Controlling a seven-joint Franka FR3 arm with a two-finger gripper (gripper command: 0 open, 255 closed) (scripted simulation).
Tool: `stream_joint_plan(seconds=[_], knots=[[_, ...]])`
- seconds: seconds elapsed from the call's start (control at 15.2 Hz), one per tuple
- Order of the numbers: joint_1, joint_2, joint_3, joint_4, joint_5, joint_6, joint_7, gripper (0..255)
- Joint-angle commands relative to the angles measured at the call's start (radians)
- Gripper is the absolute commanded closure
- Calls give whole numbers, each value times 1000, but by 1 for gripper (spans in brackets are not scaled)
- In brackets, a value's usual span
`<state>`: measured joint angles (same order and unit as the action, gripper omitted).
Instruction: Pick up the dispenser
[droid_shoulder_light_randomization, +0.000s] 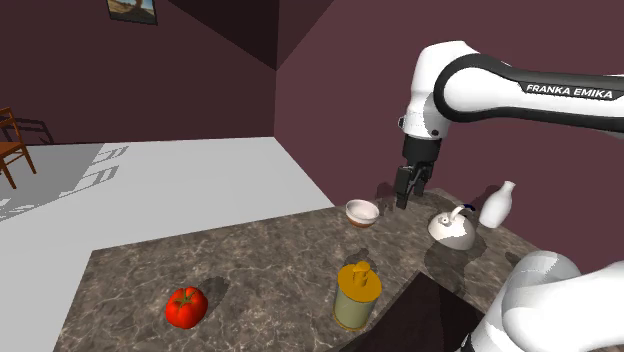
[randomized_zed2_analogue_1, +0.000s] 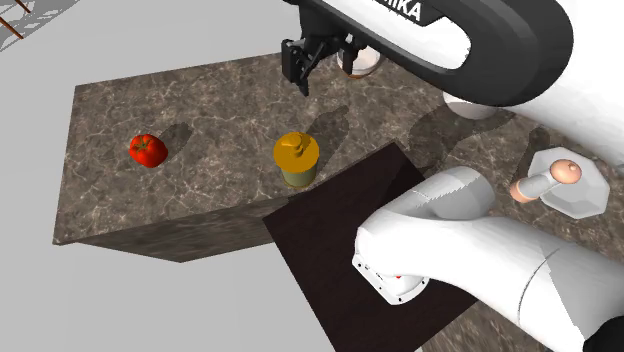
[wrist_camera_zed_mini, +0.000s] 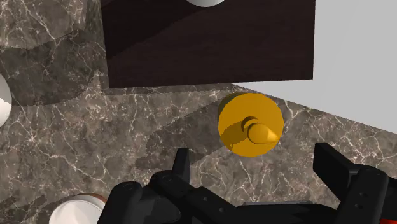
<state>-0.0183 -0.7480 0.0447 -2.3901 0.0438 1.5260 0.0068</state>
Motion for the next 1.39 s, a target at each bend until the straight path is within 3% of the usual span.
stream_joint_plan(seconds=[0.0,0.59,1.12,1.32], knots=[[0,0,0,0,0,0,0,0],[45,11,66,-291,54,398,19,0],[86,193,139,-442,102,814,39,0],[86,229,144,-463,106,871,39,0]])
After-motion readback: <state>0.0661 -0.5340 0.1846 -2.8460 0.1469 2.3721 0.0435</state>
